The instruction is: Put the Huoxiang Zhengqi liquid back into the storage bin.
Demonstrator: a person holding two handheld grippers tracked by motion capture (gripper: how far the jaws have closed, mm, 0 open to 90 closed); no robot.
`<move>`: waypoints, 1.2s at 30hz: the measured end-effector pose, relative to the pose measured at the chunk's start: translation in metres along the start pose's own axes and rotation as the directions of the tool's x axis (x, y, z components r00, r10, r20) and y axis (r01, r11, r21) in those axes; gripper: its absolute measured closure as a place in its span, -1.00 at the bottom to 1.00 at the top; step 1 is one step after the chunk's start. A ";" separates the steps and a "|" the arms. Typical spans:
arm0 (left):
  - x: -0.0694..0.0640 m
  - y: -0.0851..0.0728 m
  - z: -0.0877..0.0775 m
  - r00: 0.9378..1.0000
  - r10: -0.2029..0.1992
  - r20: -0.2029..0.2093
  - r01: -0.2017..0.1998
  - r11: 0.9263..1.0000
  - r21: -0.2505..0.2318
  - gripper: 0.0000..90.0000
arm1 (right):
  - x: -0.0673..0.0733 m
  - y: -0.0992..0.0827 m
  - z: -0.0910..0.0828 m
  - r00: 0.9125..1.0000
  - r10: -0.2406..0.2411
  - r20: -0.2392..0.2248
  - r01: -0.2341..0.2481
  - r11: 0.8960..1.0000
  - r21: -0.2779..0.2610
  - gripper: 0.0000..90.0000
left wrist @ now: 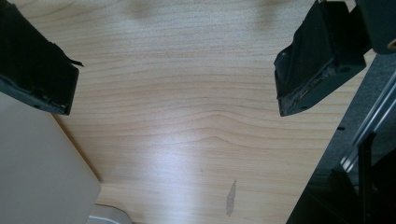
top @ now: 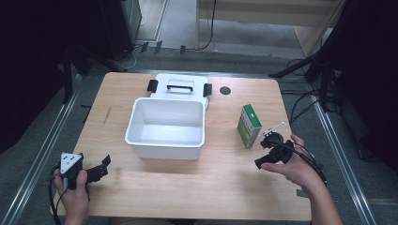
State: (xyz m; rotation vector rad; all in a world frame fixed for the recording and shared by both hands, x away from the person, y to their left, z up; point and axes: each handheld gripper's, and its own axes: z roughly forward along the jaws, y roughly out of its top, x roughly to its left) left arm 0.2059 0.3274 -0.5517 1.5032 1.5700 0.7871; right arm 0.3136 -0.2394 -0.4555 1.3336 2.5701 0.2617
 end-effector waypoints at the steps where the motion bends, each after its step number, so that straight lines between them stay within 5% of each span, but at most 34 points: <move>1: 0.000 0.000 0.000 1.000 0.000 0.001 0.000 1.000 0.001 -0.99 | 0.001 0.005 -0.003 1.000 -0.006 -0.022 0.007 0.999 0.035 -0.72; 6: 0.000 0.000 0.000 1.000 0.000 0.000 0.000 1.000 0.001 -0.99 | 0.003 0.018 -0.007 1.000 -0.022 -0.010 0.023 0.994 0.106 -0.72; 11: 0.000 0.000 0.000 1.000 0.000 0.001 0.000 1.000 -0.001 -0.99 | 0.002 0.036 -0.015 1.000 0.012 -0.007 -0.011 0.990 0.143 -0.72; 36: 0.000 0.000 0.000 1.000 0.000 0.003 0.000 1.000 0.004 -0.99 | -0.011 0.093 -0.037 0.994 0.110 -0.015 -0.107 0.985 0.139 -0.71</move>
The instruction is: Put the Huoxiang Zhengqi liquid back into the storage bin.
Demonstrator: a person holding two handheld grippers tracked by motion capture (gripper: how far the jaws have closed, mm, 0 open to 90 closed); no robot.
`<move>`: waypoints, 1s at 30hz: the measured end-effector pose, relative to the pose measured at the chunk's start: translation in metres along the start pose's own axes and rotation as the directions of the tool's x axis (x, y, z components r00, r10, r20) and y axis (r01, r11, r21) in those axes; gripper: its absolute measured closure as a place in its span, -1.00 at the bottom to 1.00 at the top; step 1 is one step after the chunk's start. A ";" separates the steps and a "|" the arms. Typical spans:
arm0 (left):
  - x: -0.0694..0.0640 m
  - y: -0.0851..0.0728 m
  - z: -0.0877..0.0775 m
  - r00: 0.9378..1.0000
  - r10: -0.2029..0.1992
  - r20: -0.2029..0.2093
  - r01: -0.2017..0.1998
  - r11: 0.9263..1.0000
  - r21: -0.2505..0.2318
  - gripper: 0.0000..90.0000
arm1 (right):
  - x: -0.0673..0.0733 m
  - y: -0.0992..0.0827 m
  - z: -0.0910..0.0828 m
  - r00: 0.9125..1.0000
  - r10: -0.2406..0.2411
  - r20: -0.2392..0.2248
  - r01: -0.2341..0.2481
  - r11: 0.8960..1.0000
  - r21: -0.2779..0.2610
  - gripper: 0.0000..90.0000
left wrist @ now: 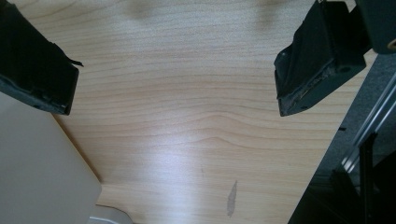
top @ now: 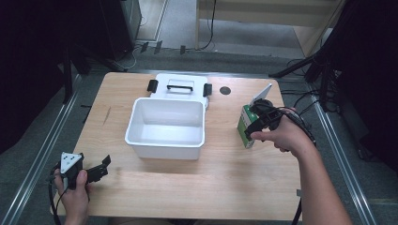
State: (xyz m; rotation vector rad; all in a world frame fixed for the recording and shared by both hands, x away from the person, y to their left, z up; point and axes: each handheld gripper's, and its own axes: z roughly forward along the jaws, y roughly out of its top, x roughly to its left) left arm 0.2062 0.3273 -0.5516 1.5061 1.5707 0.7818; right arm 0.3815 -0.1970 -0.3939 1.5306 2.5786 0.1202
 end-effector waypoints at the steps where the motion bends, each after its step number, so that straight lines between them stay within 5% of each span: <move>1: 0.000 0.000 0.000 1.000 0.000 0.000 0.000 1.000 0.000 -0.99 | 0.000 0.004 0.000 1.000 0.013 -0.003 -0.013 1.000 0.005 -0.71; 19: 0.000 0.000 0.000 1.000 0.000 0.004 0.000 1.000 0.002 -0.99 | -0.012 0.041 0.010 0.991 0.130 -0.005 -0.130 0.991 -0.003 -0.41; 30: 0.000 0.000 0.000 1.000 0.002 0.005 -0.002 1.000 0.005 -0.99 | -0.010 0.051 0.020 0.992 0.126 0.004 -0.126 0.992 0.012 -0.13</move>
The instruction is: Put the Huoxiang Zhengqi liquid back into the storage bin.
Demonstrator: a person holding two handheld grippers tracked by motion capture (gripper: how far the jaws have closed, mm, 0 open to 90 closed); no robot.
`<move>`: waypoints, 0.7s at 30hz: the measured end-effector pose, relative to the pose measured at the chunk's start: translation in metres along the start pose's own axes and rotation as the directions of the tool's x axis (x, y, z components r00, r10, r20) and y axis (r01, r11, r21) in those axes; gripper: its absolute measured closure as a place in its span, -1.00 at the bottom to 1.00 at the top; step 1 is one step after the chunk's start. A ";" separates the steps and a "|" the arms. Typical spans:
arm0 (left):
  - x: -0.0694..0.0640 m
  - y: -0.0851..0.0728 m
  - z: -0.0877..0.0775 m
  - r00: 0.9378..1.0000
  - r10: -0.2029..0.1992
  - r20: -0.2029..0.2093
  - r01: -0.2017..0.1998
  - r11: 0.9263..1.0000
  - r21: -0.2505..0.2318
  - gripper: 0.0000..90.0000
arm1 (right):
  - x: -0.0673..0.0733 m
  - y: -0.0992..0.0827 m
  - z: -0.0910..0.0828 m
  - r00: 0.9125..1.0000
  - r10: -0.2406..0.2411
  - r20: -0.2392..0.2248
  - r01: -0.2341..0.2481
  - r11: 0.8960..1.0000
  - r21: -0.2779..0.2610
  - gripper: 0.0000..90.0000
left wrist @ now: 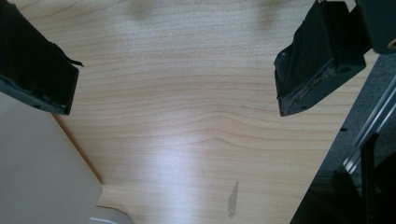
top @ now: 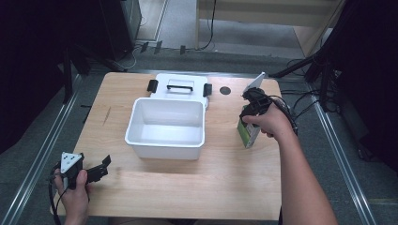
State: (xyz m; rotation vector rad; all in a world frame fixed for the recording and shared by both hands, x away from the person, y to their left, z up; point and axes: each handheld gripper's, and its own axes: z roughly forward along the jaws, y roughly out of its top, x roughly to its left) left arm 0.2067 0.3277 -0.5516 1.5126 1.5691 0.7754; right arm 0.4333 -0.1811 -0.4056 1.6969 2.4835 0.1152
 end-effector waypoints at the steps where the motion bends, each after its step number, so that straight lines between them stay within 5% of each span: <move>1: 0.000 0.000 0.000 1.000 0.000 0.000 0.000 1.000 0.000 -0.99 | 0.000 0.001 0.000 1.000 -0.001 0.002 0.001 1.000 -0.001 -0.06; 8: 0.000 0.000 0.000 1.000 -0.001 0.000 0.001 1.000 0.000 -0.99 | 0.001 0.004 0.002 1.000 -0.010 0.013 0.010 1.000 -0.018 0.32; 21: 0.000 0.000 0.000 1.000 -0.001 0.001 0.001 1.000 0.002 -0.99 | 0.000 0.000 -0.001 0.999 -0.043 -0.005 0.043 0.999 0.008 0.24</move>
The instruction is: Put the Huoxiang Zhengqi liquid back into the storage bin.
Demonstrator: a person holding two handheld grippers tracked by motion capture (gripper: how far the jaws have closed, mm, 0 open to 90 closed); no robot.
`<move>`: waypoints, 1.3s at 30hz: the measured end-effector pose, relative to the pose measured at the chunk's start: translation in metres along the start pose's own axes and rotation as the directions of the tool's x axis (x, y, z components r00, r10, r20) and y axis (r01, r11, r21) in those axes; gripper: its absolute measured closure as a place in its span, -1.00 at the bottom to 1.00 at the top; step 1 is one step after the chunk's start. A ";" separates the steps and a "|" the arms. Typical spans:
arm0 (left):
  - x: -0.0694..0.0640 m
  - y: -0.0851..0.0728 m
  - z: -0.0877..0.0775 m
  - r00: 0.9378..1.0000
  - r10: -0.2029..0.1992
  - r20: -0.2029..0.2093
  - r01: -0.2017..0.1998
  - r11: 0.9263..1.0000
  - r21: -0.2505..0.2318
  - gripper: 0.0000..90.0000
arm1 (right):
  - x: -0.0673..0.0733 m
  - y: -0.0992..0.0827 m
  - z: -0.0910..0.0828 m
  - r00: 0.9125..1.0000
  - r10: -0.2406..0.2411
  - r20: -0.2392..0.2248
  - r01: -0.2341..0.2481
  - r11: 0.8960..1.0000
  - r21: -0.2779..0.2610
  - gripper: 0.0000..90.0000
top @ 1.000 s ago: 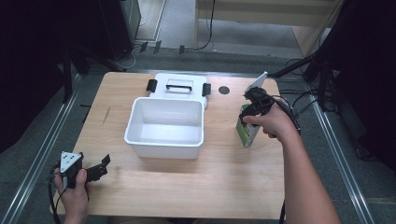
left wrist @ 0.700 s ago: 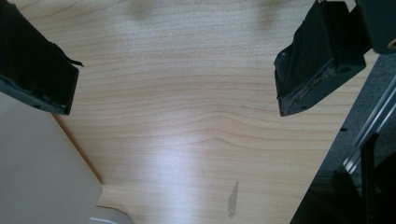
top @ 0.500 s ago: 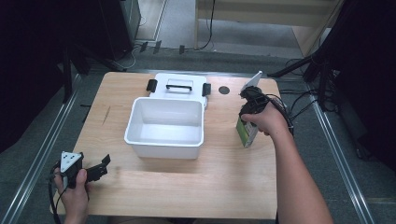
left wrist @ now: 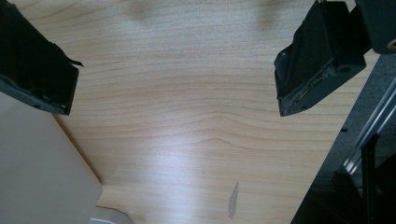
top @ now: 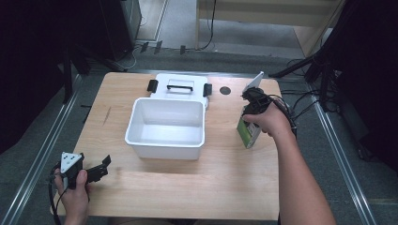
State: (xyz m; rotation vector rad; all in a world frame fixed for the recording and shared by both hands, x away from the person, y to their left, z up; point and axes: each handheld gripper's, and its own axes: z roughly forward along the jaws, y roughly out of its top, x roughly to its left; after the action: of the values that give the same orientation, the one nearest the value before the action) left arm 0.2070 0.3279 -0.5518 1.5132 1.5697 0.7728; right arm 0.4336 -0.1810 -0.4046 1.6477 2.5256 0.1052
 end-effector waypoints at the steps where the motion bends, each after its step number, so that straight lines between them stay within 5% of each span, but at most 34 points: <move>1: 0.000 0.000 0.000 1.000 0.001 0.000 -0.001 1.000 0.000 -0.99 | 0.000 -0.001 0.000 1.000 -0.009 -0.001 0.009 1.000 0.001 0.26; 7: 0.000 0.000 0.000 1.000 0.001 -0.001 -0.001 1.000 0.001 -0.99 | -0.001 -0.003 -0.002 0.998 -0.056 -0.030 0.056 0.998 -0.001 0.43; 8: 0.000 0.000 0.000 1.000 0.001 -0.001 -0.001 1.000 0.001 -0.99 | 0.000 -0.004 -0.002 0.993 -0.117 -0.028 0.117 0.993 -0.003 0.43; 10: 0.000 0.000 0.000 1.000 0.000 -0.001 0.000 1.000 0.002 -0.99 | 0.001 -0.004 -0.002 0.989 -0.142 -0.026 0.142 0.990 -0.005 0.43; 11: 0.000 0.000 0.000 1.000 -0.002 0.000 0.002 1.000 0.001 -0.99 | 0.003 -0.005 -0.003 0.977 -0.211 -0.015 0.211 0.978 0.001 0.43; 12: 0.000 0.000 0.000 1.000 -0.002 0.000 0.002 1.000 0.001 -0.99 | 0.003 -0.005 -0.003 0.977 -0.211 -0.015 0.211 0.978 0.001 0.43; 13: 0.000 0.000 0.000 1.000 -0.002 0.000 0.002 1.000 0.001 -0.99 | 0.007 -0.007 -0.005 0.962 -0.273 -0.019 0.274 0.962 0.005 0.43; 17: 0.000 0.000 0.000 1.000 -0.003 0.001 0.003 1.000 0.000 -0.99 | 0.012 -0.010 -0.013 0.927 -0.375 -0.029 0.374 0.927 -0.026 0.43; 18: 0.000 0.000 0.000 1.000 -0.003 0.001 0.003 1.000 0.000 -0.99 | 0.012 -0.010 -0.013 0.927 -0.375 -0.029 0.374 0.927 -0.026 0.43; 19: 0.000 0.000 0.000 1.000 -0.003 0.002 0.003 1.000 0.000 -0.99 | 0.015 -0.011 -0.021 0.909 -0.415 -0.032 0.413 0.909 -0.056 0.43; 31: 0.000 0.000 0.000 1.000 -0.004 0.001 0.004 1.000 -0.001 -0.99 | 0.025 -0.011 -0.059 0.867 -0.497 -0.034 0.489 0.863 -0.128 0.43; 32: 0.000 0.000 0.000 1.000 -0.004 0.002 0.004 1.000 -0.001 -0.99 | 0.027 -0.012 -0.065 0.851 -0.523 -0.046 0.513 0.847 -0.141 0.43; 35: 0.000 0.000 0.000 1.000 -0.004 0.002 0.004 1.000 0.000 -0.99 | 0.029 -0.013 -0.069 0.842 -0.538 -0.050 0.526 0.837 -0.150 0.43; 37: 0.000 0.000 0.000 1.000 -0.005 0.002 0.005 1.000 -0.001 -0.99 | 0.032 -0.013 -0.074 0.825 -0.564 -0.042 0.552 0.819 -0.158 0.43; 38: 0.000 0.000 0.000 1.000 -0.004 0.002 0.004 1.000 -0.001 -0.99 | 0.034 -0.014 -0.079 0.801 -0.598 -0.034 0.586 0.793 -0.167 0.43; 39: 0.000 0.000 0.000 1.000 -0.004 0.002 0.004 1.000 -0.001 -0.99 | 0.034 -0.014 -0.079 0.801 -0.598 -0.034 0.586 0.793 -0.167 0.43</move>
State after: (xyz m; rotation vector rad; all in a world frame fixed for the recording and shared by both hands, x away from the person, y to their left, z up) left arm 0.2070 0.3283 -0.5517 1.5088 1.5706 0.7693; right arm 0.3960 -0.1549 -0.3302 0.7447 2.8830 0.2957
